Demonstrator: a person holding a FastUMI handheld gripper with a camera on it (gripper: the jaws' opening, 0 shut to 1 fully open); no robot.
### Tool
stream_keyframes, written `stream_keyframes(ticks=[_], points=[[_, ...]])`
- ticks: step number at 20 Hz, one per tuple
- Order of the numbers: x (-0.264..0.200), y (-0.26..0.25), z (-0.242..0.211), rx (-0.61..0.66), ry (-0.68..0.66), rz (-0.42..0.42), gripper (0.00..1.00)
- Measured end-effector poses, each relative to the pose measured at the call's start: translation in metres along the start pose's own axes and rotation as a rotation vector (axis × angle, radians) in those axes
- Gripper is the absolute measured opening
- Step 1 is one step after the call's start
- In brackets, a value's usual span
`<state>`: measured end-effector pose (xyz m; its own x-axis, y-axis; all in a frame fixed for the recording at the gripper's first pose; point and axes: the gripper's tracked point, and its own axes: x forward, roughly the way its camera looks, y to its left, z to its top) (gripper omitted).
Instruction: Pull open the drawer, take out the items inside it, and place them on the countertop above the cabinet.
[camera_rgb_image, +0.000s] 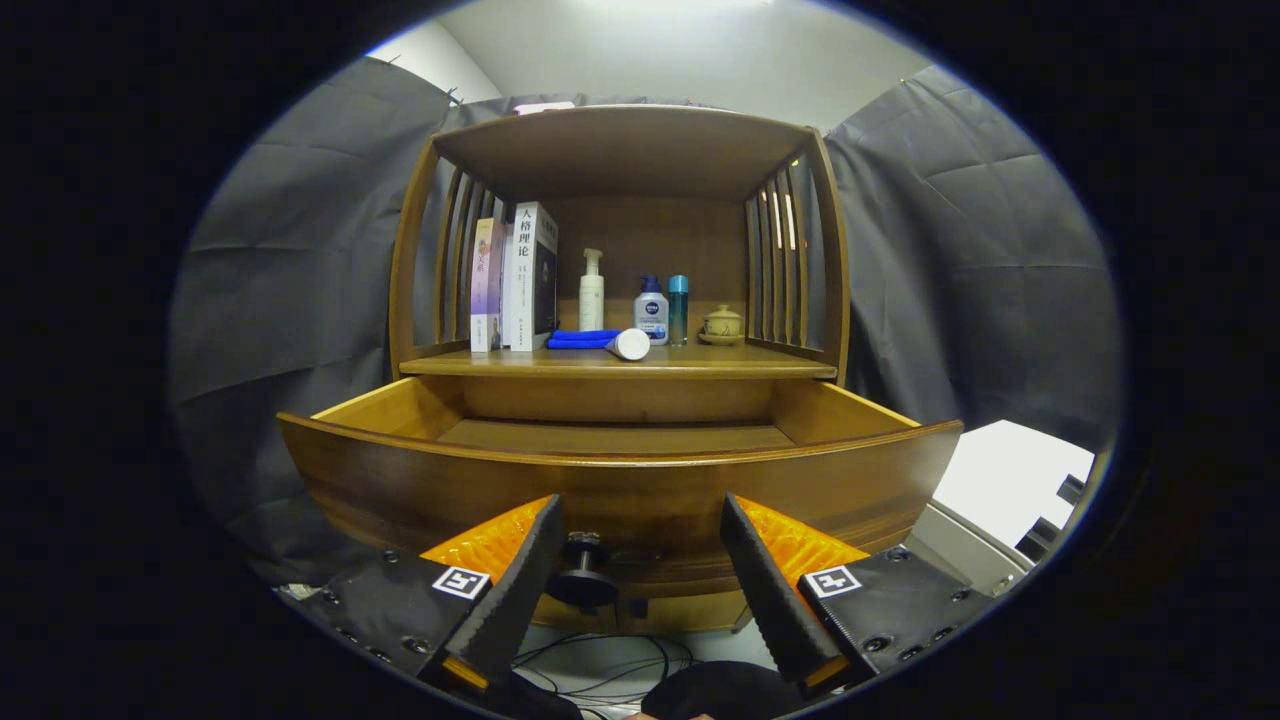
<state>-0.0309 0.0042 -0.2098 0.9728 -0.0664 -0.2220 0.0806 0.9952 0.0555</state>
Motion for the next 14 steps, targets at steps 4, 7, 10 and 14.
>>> stream_keyframes(ticks=[4, 7, 10, 14], points=[[0.004, 0.011, -0.005, -0.011, -0.002, 0.038, 0.98], [0.003, 0.012, -0.004, -0.005, -0.010, 0.038, 0.98], [0.004, 0.013, -0.004, -0.008, -0.016, 0.036, 0.98], [0.014, 0.014, -0.003, 0.015, -0.011, 0.046, 0.98]])
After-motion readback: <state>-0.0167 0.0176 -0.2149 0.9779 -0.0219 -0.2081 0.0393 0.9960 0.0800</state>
